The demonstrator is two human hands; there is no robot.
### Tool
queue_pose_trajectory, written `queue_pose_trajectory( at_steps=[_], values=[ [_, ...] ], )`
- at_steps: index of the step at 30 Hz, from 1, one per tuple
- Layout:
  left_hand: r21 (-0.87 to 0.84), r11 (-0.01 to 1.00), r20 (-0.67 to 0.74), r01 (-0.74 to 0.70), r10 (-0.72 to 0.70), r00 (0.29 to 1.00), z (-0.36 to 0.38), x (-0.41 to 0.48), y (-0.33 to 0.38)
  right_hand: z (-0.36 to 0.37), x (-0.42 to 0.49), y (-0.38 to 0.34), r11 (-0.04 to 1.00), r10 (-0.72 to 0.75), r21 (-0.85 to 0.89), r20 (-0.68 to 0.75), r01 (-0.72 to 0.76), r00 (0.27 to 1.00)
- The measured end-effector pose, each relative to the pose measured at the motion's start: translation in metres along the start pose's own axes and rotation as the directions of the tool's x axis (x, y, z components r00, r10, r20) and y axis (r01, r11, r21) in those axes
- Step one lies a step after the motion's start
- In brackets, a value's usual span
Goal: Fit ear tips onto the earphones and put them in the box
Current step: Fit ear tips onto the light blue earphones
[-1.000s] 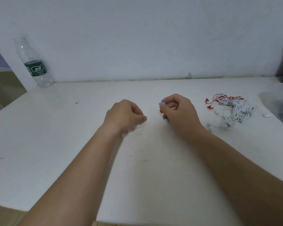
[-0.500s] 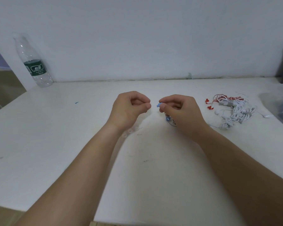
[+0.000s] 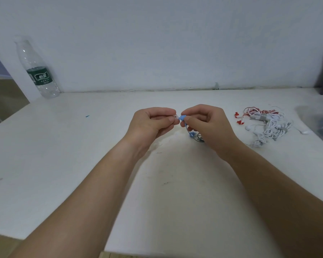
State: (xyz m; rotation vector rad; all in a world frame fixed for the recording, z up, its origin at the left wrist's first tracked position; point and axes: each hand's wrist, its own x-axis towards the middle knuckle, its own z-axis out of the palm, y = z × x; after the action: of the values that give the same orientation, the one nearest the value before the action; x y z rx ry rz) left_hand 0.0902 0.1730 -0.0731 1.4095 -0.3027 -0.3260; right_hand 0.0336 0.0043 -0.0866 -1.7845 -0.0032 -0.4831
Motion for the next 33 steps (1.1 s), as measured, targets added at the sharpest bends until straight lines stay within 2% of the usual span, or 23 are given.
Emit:
queue_pose_trajectory(
  at_steps=[18, 25, 29, 33],
  values=[
    [0.039, 0.999, 0.069, 0.009, -0.011, 0.998, -0.002, 0.000, 0.000, -0.001, 0.000, 0.000, 1.000, 0.014, 0.000, -0.013, -0.014, 1.000],
    [0.033, 0.999, 0.084, 0.002, -0.005, 0.996, -0.003, 0.000, 0.000, -0.004, -0.001, -0.005, 0.997, 0.050, 0.052, 0.034, -0.051, 0.998],
    [0.008, 1.000, 0.128, 0.014, -0.015, 0.992, -0.004, 0.000, 0.002, -0.008, -0.001, -0.008, 0.987, 0.106, 0.109, 0.113, -0.118, 0.988],
    [0.001, 0.999, 0.205, 0.039, -0.039, 0.978, -0.003, -0.001, 0.002, -0.013, -0.001, -0.008, 0.985, 0.105, 0.119, 0.152, -0.124, 0.983]
  ],
)
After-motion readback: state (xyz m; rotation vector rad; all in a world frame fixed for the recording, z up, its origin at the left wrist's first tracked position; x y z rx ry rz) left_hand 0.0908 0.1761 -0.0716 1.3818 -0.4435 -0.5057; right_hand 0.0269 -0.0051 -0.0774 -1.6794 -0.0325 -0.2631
